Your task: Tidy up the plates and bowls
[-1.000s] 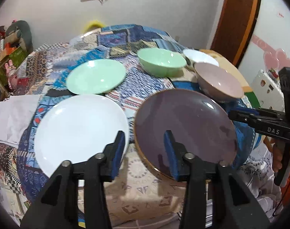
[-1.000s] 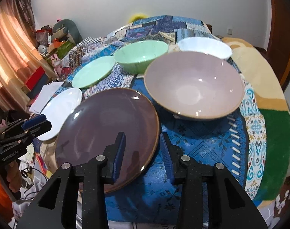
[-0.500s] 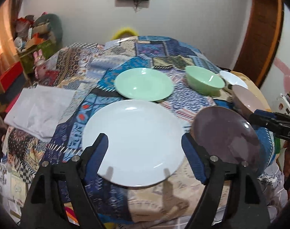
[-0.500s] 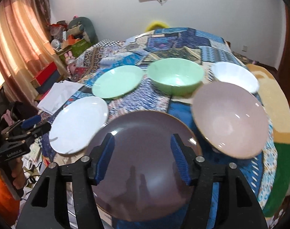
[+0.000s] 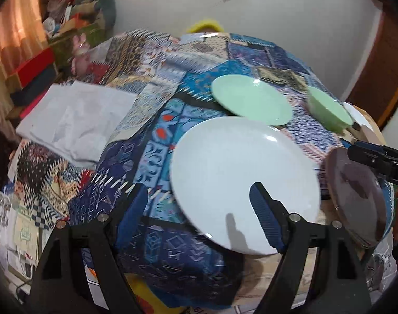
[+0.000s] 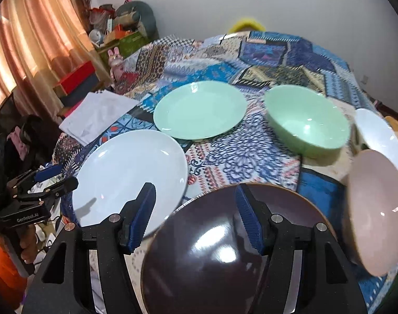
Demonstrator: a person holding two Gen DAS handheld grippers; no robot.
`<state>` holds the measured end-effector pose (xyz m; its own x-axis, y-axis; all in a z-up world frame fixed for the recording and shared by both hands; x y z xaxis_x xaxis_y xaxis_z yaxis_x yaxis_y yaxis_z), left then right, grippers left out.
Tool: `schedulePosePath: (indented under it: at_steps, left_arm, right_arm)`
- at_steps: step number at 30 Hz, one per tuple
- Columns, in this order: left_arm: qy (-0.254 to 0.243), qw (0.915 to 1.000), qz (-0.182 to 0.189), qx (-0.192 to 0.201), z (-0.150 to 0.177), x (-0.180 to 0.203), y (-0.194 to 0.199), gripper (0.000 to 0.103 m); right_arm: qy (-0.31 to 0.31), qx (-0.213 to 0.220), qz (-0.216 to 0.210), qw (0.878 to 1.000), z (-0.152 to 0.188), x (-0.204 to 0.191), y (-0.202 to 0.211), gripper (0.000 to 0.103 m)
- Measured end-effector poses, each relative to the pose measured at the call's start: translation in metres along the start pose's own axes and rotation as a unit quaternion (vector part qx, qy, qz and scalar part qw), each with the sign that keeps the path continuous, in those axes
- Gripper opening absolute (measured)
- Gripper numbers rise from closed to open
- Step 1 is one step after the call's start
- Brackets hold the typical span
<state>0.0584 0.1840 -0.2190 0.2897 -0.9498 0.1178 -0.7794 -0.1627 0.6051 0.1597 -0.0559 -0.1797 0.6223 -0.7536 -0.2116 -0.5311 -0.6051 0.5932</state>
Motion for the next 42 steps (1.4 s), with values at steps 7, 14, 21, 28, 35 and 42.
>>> schedulePosePath:
  at_steps: [7, 14, 21, 28, 35, 42]
  left_arm:
    - [0.015, 0.9995, -0.008, -0.027, 0.012, -0.017, -0.019, 0.079]
    - [0.025, 0.9984, 0.012, -0.049, 0.019, -0.017, -0.031, 0.056]
    - [0.035, 0.9974, 0.031, -0.055, 0.019, -0.012, -0.033, 0.042]
    - [0.016, 0.9972, 0.046, -0.057, 0.022, 0.002, -0.031, 0.041]
    - [0.012, 0.9969, 0.049, -0.06, 0.022, 0.006, -0.033, 0.043]
    - [0.044, 0.9959, 0.051, -0.061, 0.02, 0.002, -0.03, 0.043]
  right_arm:
    - [-0.004, -0.051, -0.017, 0.999, 0.0, -0.004, -0.038, 0.06]
    - [0.017, -0.093, -0.028, 0.995, 0.0, -0.012, -0.061, 0.055]
    - [0.029, -0.118, -0.033, 0.992, 0.003, -0.017, -0.077, 0.041]
    - [0.03, -0.141, -0.038, 0.989, 0.003, -0.018, -0.089, 0.034]
    - [0.057, -0.151, -0.053, 0.986, 0.008, -0.028, -0.094, 0.037]
    - [0.033, -0.142, -0.051, 0.988, 0.004, -0.025, -0.091, 0.033]
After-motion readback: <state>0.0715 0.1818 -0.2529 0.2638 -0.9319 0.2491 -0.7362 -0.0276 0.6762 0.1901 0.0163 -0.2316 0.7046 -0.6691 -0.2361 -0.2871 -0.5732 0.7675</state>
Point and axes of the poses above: each gripper's, at about its wrist camera, not at the fingertips, and y roughly against the way its jaws point, x to its right, z to its underside, the point moved 3 cm from there along -y, roughly the way its jaws point, and after that the axes turned 14 degrees about x, right-handed, at the moved point
